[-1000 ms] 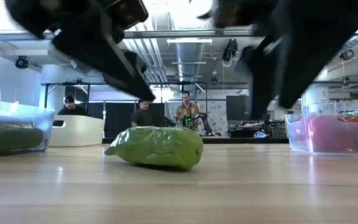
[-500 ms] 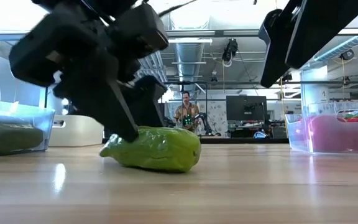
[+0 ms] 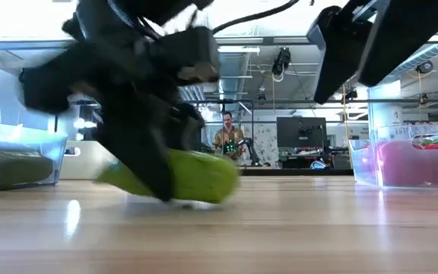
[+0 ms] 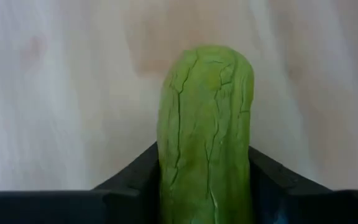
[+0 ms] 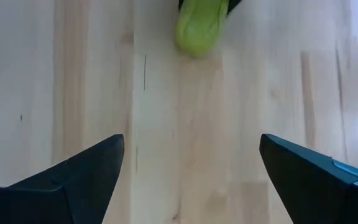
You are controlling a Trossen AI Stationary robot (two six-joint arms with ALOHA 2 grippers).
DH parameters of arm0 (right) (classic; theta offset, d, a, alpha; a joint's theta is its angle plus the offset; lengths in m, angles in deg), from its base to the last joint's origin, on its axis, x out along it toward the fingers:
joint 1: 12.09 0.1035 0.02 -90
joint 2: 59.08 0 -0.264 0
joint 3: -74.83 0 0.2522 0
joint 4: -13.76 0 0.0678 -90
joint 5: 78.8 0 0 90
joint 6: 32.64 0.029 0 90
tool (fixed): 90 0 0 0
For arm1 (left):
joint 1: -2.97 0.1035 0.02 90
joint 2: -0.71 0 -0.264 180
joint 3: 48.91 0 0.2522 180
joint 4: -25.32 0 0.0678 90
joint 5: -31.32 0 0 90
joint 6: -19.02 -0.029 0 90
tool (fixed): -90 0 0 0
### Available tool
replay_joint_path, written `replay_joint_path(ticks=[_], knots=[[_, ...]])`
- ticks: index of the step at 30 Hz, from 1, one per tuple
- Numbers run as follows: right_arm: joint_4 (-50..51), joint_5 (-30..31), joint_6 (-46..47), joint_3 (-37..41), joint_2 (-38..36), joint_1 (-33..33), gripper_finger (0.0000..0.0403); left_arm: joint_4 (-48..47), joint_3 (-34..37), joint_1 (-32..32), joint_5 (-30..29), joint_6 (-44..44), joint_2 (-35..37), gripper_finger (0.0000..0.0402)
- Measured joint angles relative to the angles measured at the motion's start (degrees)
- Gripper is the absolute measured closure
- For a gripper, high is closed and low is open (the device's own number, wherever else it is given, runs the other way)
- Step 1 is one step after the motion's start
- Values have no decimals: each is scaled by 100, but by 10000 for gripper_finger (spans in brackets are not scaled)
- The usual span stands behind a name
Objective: Sort produce into baskets
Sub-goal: Put the cucumber into the black bin
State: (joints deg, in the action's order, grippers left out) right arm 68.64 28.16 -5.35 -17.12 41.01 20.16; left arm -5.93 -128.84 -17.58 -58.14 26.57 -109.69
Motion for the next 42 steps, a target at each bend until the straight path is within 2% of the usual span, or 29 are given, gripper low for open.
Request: replay_joint_path(ticks=[5,7,11,16,20,23,26,32,38,42], knots=[[-436,320,-765,0,-2,-115,35,-927,197,-229,-48,776,832,264],[-606,497,-1040,0,-2,-166,35,-1387,356,-369,-365,1295,1223,261],[-631,996,-907,2,-2,-271,35,-2565,672,-726,-1031,2660,2167,234],[-641,1247,-803,55,19,-472,35,-4182,893,-1283,-1576,5112,3359,248],[-636,1316,-415,148,20,-661,35,-5367,1157,-1734,-1913,7287,3983,254],[-642,1312,-413,168,22,-734,35,-5751,1500,-1880,-1896,8784,4217,249],[-681,1319,-457,168,22,-732,35,-5743,1886,-1883,-1714,10011,4265,245],[-672,1304,-466,166,22,-675,35,-5750,2333,-1842,-1806,10864,4176,243],[-493,1132,-538,166,8,-557,35,-5767,2275,-1820,-2105,10847,4115,221],[341,1129,-320,159,-192,-342,35,-5907,2274,-1821,-2069,10707,4123,186]])
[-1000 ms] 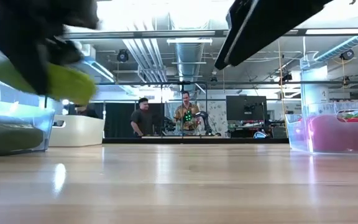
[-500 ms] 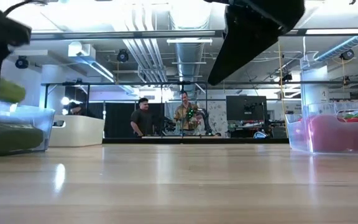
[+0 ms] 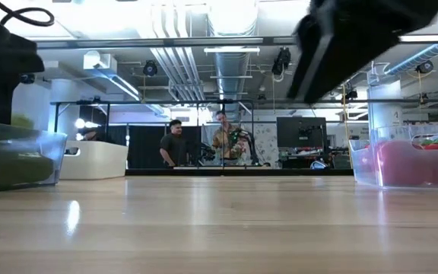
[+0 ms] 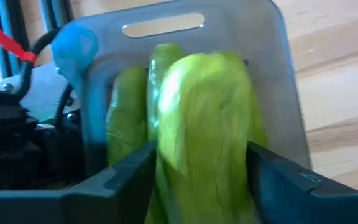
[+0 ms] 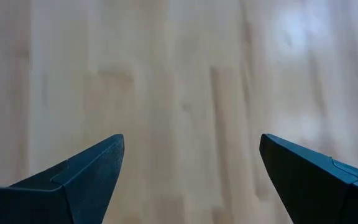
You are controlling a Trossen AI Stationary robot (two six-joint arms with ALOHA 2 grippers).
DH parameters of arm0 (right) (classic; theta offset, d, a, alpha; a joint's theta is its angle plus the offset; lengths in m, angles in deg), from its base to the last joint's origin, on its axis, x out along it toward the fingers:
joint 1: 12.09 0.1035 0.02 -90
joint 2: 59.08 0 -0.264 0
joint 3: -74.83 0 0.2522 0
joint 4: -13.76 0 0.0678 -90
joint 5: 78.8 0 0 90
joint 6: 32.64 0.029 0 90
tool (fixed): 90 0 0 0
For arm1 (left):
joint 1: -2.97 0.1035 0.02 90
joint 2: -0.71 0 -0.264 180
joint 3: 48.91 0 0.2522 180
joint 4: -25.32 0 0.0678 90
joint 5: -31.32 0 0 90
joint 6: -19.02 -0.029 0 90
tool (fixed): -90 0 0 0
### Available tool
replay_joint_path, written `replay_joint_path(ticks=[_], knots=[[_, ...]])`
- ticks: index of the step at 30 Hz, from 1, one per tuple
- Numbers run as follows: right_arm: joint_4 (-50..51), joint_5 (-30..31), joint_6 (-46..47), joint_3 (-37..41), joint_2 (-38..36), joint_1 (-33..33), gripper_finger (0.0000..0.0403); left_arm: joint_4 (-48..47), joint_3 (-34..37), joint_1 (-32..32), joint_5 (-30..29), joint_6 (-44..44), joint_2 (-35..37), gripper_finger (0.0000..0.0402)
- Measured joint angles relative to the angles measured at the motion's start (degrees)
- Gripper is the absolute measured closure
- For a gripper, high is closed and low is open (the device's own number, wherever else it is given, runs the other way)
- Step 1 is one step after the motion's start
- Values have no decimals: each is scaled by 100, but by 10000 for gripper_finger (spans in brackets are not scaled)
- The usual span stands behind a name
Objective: Sort produce into baskets
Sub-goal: Put the cucumber into the black bin, then put the lime into the white bin
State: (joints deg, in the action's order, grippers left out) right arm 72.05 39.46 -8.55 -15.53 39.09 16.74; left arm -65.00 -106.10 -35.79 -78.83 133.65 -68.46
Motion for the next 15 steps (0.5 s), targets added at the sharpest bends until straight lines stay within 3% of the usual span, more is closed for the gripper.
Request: replay_joint_path(ticks=[5,9,15], knots=[[783,286,401,-5,-474,468,35,-515,-149,-3,17,-132,101,145],[738,346,533,9,-789,766,35,-792,-723,-3,214,-1013,171,130],[756,978,414,45,-958,829,35,-160,-1777,-143,1949,-2667,-7,128]])
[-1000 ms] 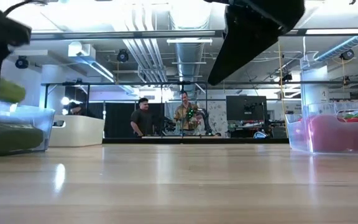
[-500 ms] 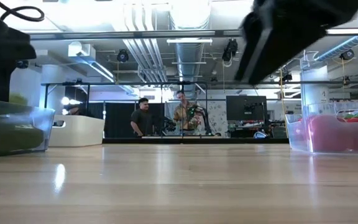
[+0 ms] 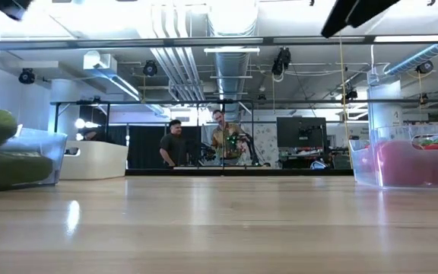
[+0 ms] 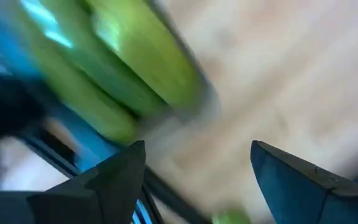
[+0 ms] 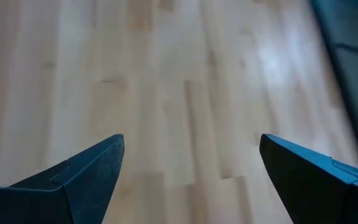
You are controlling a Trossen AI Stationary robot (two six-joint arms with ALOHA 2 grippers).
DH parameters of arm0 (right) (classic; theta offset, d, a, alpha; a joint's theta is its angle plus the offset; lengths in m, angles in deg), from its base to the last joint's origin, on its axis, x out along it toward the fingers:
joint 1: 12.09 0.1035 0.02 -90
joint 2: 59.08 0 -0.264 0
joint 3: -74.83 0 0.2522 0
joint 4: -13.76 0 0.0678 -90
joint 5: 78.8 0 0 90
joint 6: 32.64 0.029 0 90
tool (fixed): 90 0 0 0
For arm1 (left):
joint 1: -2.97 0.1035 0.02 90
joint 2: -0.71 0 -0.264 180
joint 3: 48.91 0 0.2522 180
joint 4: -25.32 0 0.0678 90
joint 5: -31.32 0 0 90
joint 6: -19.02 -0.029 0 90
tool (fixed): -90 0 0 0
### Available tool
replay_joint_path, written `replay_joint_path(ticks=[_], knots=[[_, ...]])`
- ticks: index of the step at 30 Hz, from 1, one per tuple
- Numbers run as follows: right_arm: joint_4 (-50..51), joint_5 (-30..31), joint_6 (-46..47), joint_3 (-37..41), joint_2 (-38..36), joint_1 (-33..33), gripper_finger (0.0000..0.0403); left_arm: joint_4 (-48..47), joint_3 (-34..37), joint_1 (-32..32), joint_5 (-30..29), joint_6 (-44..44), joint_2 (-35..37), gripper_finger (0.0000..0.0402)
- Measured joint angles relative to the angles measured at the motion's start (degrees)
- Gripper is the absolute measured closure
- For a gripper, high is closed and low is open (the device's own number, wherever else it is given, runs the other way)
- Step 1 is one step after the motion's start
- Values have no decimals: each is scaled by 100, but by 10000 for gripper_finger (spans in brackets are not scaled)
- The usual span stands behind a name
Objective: Sort produce into baskets
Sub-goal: Put the lime into the white bin
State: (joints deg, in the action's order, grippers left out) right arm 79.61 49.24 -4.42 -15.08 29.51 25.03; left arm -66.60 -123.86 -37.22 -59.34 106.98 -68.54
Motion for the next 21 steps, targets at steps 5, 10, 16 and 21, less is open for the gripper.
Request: replay_joint_path(ticks=[5,10,16,21], knots=[[-23,483,-179,90,80,-38,35,478,-204,-307,812,-1350,-566,127],[-85,549,-83,111,196,-75,35,601,-209,-339,2175,-1637,-1347,135],[-361,558,-109,80,197,-102,35,1503,-409,-673,2832,-1847,-2146,153],[-583,564,-120,80,212,-105,35,1570,-477,-916,3657,-2126,-2859,155]])
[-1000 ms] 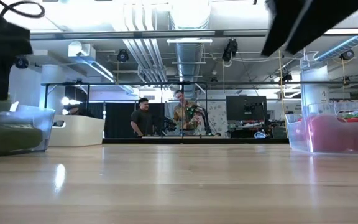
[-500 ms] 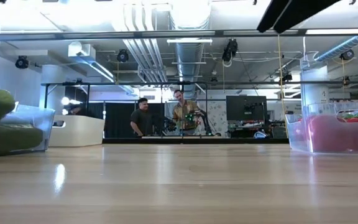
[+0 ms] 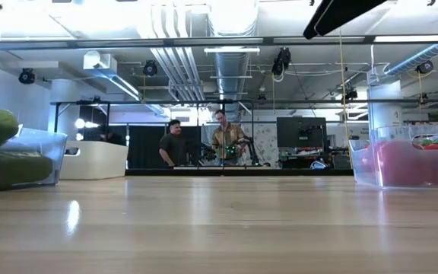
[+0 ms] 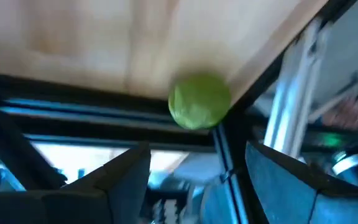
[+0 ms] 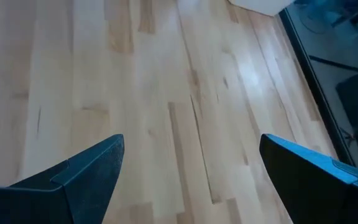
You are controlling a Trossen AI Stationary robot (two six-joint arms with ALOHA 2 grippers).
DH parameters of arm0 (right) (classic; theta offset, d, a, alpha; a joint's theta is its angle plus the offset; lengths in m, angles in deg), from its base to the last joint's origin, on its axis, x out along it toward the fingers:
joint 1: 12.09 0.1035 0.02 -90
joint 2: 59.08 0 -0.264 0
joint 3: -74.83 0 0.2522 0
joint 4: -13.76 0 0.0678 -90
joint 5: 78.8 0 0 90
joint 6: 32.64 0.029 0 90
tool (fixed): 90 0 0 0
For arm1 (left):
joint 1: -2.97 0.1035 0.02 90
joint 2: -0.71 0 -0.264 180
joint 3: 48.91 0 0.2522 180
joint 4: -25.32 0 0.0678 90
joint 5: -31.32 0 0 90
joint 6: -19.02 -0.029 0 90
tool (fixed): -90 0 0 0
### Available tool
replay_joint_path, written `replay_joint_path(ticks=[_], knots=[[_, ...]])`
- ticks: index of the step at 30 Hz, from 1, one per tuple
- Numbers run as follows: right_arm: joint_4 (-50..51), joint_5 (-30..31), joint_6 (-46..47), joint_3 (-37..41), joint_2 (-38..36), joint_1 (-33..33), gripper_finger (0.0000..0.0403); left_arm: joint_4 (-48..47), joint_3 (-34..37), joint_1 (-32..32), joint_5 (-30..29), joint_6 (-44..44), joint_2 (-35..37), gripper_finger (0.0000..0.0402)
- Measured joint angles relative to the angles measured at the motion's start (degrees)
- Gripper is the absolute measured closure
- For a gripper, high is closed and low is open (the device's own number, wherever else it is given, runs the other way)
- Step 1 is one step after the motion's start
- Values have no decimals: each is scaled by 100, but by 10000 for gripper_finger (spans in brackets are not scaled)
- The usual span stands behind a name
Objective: Sort produce into baskets
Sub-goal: Put the lime into the white bin
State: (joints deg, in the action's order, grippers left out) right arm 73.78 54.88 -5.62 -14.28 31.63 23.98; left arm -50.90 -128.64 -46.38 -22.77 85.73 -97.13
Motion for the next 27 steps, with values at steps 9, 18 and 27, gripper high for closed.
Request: replay_joint_path(ticks=[9,18,27], knots=[[-206,-15,1,0,22,4,35,92,-158,-428,860,-873,-966,130],[-203,-66,15,0,22,17,35,276,-149,-504,777,-1042,-1374,121],[-196,-66,-1,0,22,17,35,272,-147,-589,378,-1673,-1850,143]])
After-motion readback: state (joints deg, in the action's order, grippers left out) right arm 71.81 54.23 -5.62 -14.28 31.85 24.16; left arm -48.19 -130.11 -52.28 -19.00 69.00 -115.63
